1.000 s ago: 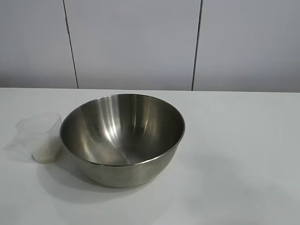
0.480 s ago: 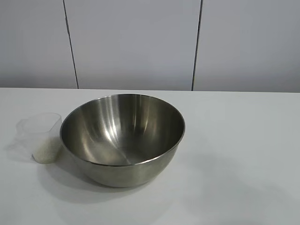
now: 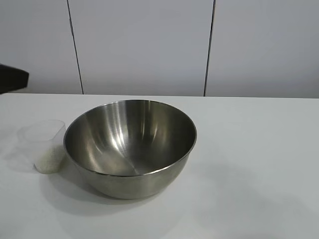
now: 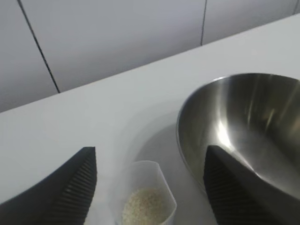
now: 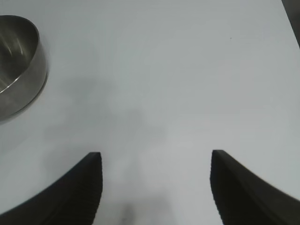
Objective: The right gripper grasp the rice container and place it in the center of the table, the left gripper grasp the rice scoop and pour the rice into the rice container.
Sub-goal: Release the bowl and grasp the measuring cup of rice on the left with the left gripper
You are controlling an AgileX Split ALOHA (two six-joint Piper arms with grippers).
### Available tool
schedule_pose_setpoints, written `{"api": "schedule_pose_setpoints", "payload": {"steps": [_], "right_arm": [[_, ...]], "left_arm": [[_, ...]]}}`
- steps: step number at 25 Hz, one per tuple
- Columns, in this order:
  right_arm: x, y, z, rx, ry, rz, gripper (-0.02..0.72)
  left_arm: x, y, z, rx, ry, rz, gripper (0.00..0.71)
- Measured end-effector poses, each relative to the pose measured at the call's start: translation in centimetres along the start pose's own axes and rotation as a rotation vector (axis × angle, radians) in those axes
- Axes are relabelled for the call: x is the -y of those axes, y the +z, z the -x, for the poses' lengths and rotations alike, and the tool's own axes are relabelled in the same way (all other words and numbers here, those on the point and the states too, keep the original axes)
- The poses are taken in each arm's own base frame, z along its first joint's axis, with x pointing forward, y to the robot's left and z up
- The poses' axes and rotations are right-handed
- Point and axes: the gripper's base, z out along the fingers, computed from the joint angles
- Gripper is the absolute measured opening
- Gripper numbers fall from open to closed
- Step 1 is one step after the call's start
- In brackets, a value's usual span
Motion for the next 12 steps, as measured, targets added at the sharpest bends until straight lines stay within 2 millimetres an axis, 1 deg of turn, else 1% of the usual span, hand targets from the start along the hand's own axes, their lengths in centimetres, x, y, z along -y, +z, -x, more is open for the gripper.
{"api": "schedule_pose_setpoints", "payload": {"steps": [7,9,12], "right_arm": [[0.0,0.0,0.0,0.000,0.000,0.000,0.452],[0.0,0.0,0.0,-0.001,0.000,0.000,0.452],[0.0,0.0,0.0,-0.001,0.000,0.000,0.452]], "left_arm": [[-1.7,-0.5,-0.7,-0.026,0.064,0.067,0.475],[-2.0,-0.3,-1.2,-0.045,0.051,0.073,0.475],[-1.8,0.5,-2.6,-0.078,0.017,0.039,0.475]]}}
